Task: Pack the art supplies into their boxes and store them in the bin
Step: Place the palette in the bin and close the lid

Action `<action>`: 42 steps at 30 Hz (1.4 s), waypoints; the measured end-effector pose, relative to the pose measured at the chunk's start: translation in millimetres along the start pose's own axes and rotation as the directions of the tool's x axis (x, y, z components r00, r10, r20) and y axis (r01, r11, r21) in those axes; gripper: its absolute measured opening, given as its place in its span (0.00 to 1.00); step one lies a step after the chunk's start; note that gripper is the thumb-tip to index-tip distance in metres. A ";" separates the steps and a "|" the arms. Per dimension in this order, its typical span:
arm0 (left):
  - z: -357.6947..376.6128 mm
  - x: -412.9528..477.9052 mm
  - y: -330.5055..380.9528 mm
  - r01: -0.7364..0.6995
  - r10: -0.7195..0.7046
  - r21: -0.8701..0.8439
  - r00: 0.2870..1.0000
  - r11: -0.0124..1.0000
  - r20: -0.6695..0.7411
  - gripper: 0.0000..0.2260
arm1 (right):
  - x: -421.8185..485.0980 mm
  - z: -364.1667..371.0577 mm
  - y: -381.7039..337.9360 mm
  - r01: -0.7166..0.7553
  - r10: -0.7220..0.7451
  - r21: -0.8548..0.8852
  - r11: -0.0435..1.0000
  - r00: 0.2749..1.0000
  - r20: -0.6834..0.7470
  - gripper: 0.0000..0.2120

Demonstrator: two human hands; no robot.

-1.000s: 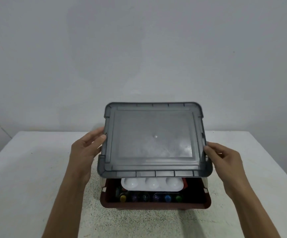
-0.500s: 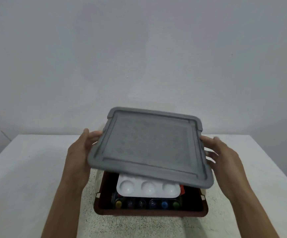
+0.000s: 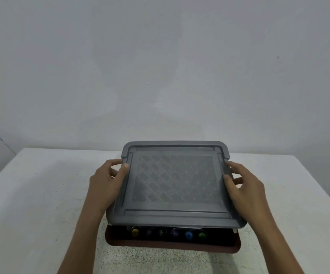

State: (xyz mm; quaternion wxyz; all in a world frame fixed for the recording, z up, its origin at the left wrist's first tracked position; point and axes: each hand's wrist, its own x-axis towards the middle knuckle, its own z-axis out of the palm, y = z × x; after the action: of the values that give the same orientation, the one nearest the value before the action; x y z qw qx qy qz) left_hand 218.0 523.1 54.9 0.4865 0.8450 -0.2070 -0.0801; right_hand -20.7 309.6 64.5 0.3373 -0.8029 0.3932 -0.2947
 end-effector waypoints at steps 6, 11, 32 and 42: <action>11.6 -6.6 -13.3 -0.029 0.052 0.406 0.998 0.914 -0.044 0.15 | -12.3 20.7 10.9 0.105 -0.096 -0.197 0.975 0.994 0.052 0.17; 15.5 -14.3 -20.0 -0.071 0.117 0.435 0.990 0.897 -0.079 0.15 | -23.7 31.9 15.5 0.117 -0.113 -0.310 0.943 0.993 0.030 0.17; 12.4 -24.6 -36.0 -0.140 0.167 0.494 0.986 0.858 -0.011 0.13 | -42.5 36.3 16.0 0.053 -0.045 -0.598 0.799 0.999 0.029 0.13; 13.8 -29.0 -39.3 -0.155 0.168 0.462 0.986 0.873 0.012 0.19 | -48.8 37.7 17.3 0.091 -0.104 -0.628 0.773 0.994 0.016 0.13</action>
State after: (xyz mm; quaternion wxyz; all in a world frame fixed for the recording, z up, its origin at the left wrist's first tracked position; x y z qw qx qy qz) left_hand 197.9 542.0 12.3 0.2794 0.9172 -0.2829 0.0242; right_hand -25.6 353.7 18.4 0.0313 -0.8858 0.4298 -0.1719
